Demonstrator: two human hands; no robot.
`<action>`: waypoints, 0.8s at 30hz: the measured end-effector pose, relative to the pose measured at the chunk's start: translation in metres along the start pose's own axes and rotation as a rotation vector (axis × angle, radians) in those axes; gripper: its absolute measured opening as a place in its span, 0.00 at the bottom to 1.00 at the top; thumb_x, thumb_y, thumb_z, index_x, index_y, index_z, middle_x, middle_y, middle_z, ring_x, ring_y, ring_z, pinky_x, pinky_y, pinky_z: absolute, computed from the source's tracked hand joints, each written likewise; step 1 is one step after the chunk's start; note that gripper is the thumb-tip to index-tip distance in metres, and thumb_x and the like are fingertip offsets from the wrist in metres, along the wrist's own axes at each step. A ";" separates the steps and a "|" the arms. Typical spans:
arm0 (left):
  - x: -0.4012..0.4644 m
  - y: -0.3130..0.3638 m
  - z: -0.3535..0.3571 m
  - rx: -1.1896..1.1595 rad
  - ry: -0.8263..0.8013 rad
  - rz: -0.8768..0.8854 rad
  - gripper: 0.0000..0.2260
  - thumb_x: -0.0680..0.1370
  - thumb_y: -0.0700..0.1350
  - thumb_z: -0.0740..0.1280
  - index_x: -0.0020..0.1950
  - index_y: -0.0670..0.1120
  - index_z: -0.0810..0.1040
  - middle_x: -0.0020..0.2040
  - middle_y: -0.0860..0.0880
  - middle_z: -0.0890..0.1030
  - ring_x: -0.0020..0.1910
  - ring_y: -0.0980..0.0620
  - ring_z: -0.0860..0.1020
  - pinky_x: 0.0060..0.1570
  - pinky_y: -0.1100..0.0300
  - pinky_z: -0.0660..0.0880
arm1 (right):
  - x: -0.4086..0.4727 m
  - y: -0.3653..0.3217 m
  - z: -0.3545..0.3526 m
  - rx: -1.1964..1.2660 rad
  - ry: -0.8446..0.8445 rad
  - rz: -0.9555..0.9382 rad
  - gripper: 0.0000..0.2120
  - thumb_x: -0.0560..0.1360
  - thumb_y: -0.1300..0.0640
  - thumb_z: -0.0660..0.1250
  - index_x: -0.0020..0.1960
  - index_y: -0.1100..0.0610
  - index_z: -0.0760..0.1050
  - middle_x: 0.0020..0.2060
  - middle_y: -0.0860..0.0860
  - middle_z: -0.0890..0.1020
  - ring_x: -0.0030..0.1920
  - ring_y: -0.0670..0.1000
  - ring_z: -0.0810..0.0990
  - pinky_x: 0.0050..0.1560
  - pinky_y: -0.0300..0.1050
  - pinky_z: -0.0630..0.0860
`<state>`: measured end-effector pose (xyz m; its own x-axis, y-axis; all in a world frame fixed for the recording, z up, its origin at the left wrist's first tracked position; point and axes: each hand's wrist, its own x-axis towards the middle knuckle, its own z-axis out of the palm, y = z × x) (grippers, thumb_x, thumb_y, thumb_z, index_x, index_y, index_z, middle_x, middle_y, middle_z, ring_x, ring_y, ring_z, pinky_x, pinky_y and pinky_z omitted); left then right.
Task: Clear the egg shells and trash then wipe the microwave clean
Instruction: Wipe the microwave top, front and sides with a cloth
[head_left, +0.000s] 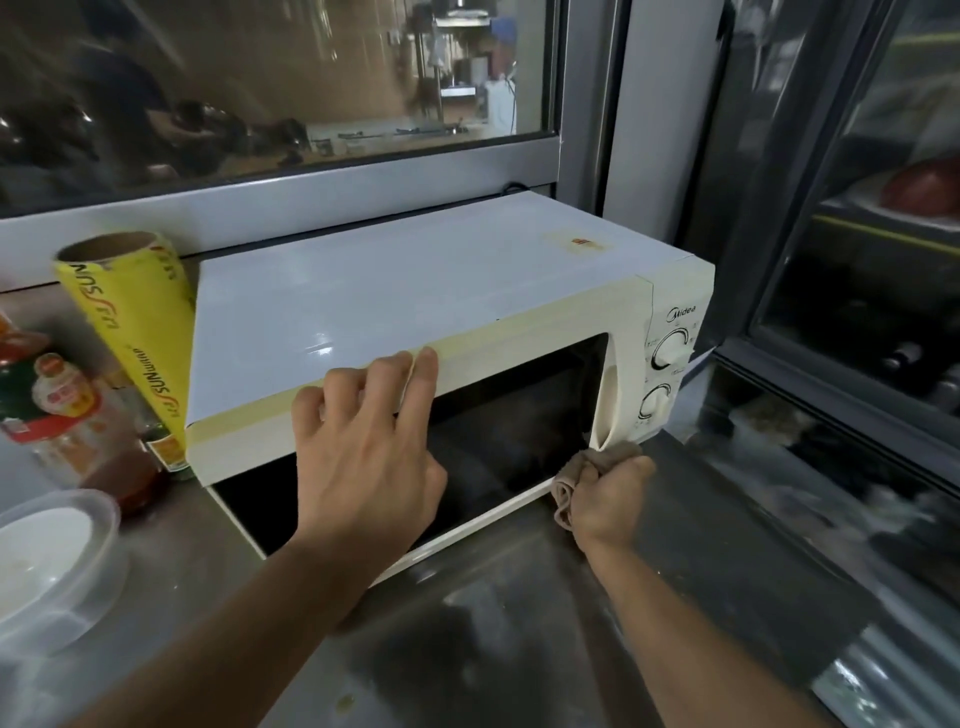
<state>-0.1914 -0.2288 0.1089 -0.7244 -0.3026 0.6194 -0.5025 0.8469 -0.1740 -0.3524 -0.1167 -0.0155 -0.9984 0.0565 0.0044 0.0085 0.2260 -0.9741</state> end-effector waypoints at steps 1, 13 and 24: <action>0.000 0.000 0.000 -0.001 -0.003 -0.002 0.34 0.58 0.45 0.74 0.64 0.42 0.74 0.56 0.44 0.75 0.47 0.43 0.65 0.46 0.50 0.64 | 0.001 0.002 0.001 -0.047 0.040 -0.031 0.09 0.75 0.70 0.60 0.53 0.67 0.63 0.38 0.58 0.77 0.38 0.56 0.79 0.32 0.38 0.70; 0.001 0.000 -0.008 -0.014 -0.075 -0.016 0.32 0.60 0.47 0.71 0.64 0.43 0.73 0.55 0.44 0.75 0.47 0.43 0.66 0.45 0.50 0.67 | 0.017 -0.083 -0.025 -0.322 0.211 -0.530 0.18 0.66 0.63 0.72 0.51 0.61 0.67 0.50 0.57 0.73 0.51 0.60 0.75 0.43 0.51 0.71; 0.000 -0.012 -0.020 -0.107 -0.093 0.067 0.32 0.64 0.48 0.65 0.68 0.42 0.70 0.58 0.46 0.75 0.51 0.44 0.68 0.48 0.50 0.71 | 0.022 -0.109 -0.036 -0.425 0.215 -0.767 0.16 0.66 0.68 0.71 0.51 0.62 0.71 0.54 0.60 0.72 0.43 0.62 0.78 0.39 0.47 0.71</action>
<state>-0.1762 -0.2301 0.1261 -0.7979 -0.2786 0.5346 -0.4017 0.9069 -0.1270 -0.3736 -0.1053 0.0991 -0.7069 -0.0864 0.7020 -0.5925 0.6144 -0.5210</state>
